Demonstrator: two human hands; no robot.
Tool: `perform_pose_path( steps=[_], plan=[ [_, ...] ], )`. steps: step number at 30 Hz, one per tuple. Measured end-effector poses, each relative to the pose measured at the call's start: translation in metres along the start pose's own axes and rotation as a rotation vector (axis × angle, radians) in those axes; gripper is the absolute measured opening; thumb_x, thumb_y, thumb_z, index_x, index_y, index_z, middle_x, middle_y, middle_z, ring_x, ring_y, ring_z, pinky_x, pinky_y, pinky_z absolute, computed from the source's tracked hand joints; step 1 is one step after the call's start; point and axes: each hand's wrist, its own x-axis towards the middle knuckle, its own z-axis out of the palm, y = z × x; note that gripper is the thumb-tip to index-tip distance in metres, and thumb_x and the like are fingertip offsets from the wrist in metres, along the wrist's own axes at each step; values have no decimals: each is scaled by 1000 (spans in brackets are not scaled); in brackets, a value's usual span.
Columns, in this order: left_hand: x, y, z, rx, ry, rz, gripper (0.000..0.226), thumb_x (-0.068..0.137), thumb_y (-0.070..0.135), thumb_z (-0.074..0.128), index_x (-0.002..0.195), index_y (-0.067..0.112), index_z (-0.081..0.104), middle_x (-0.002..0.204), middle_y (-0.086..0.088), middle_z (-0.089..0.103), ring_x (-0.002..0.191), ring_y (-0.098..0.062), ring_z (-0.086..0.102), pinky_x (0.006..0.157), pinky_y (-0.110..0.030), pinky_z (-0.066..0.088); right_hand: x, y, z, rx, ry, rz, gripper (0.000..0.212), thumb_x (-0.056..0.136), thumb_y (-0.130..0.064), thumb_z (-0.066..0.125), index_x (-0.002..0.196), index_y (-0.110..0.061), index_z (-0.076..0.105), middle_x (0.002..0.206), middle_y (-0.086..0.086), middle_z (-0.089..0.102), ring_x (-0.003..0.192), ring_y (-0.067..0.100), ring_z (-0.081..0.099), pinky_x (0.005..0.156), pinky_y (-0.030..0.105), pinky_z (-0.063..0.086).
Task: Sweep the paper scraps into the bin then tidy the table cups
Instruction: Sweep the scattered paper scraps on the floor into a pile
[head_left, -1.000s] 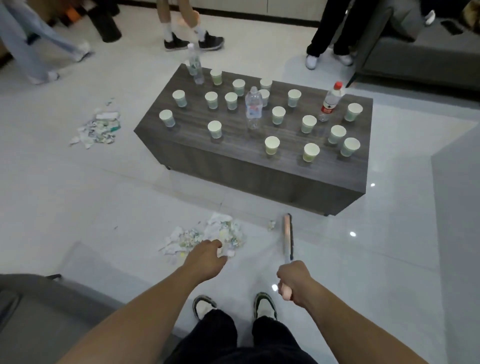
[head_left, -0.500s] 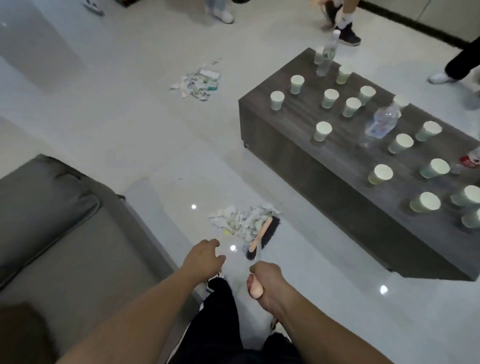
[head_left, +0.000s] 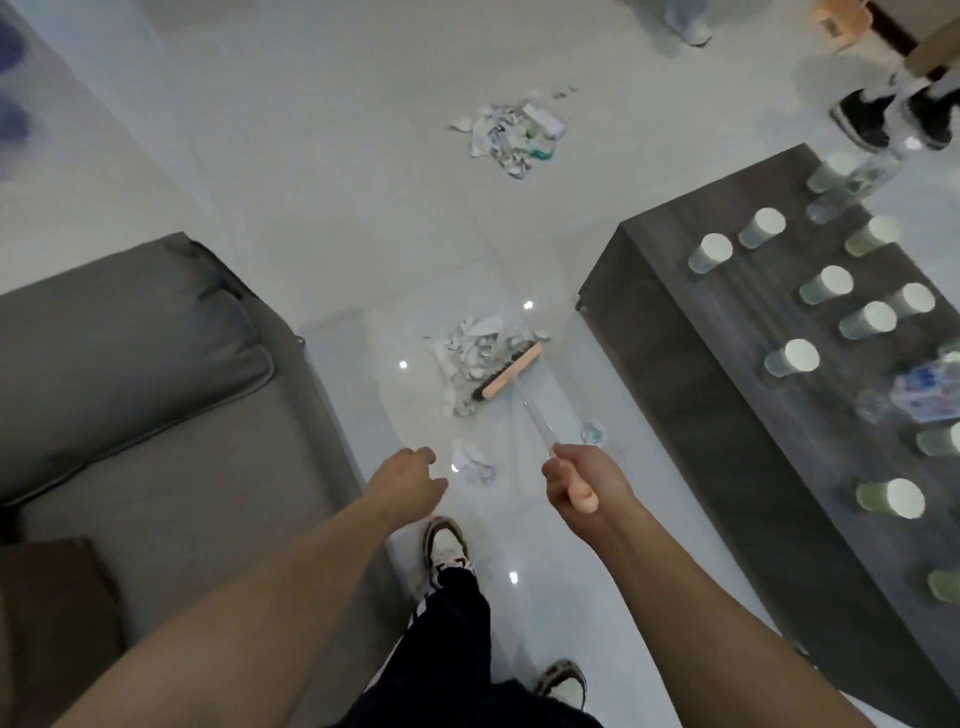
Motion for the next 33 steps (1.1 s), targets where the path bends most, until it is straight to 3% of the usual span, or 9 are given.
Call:
perform_pose_path(
  steps=[7,12,15,17,22,24,27,30,33],
  plan=[
    [28,10,-31,-38,1,52,52,92,38,53,138,14,45,134,-12,50,122,-27,48,94,-31,38,-7,-19,36,-135,273,-126,13,93,4,49,83,-5,48,59,8,39,39,15,35,32,13,30],
    [46,29,-44,-41,10,119,52,91,37,54,136,14,47,133,-12,52,120,-26,49,92,-28,37,15,-23,2,-45,401,-75,28,96,3,37,116,-6,55,72,10,40,52,19,37,32,14,35],
    [51,34,-47,-19,-5,124,53,91,39,53,137,15,46,134,-12,51,121,-26,49,94,-30,38,24,-26,-20,-61,375,-75,18,97,2,36,107,-9,46,71,10,41,36,18,45,33,13,36],
    [53,34,-47,-1,-6,118,53,91,40,53,137,15,46,134,-11,51,121,-26,49,94,-30,38,31,-27,-31,-120,398,-74,19,92,5,44,107,-3,52,69,12,46,34,16,46,34,15,39],
    [57,31,-51,3,13,75,52,90,40,53,136,15,47,132,-10,53,118,-25,51,90,-30,40,28,-39,-15,-209,242,-62,6,93,4,48,91,-1,51,61,11,42,28,12,38,30,17,31],
    [57,32,-53,-15,21,42,52,90,40,53,136,16,47,130,-9,53,116,-24,51,87,-30,39,27,-55,-6,-202,154,-60,14,95,1,48,83,-6,45,57,8,36,29,11,33,29,15,28],
    [61,37,-58,-65,64,-3,53,90,41,53,137,16,46,134,-9,51,117,-24,51,85,-28,38,25,-85,7,-250,39,-10,12,98,-7,48,87,-8,45,61,6,37,33,9,31,27,15,26],
    [66,46,-62,-139,125,-50,54,90,43,53,137,17,45,134,-10,51,118,-25,51,84,-28,37,25,-106,27,-480,-25,-49,1,96,-7,51,95,-7,50,62,6,42,40,11,34,29,17,27],
    [70,57,-62,-219,197,-143,54,89,43,53,137,17,46,134,-10,51,121,-27,49,92,-30,38,30,-123,51,-704,-85,-81,8,92,-6,54,98,-11,56,58,5,45,38,12,36,32,17,28]
  ],
)
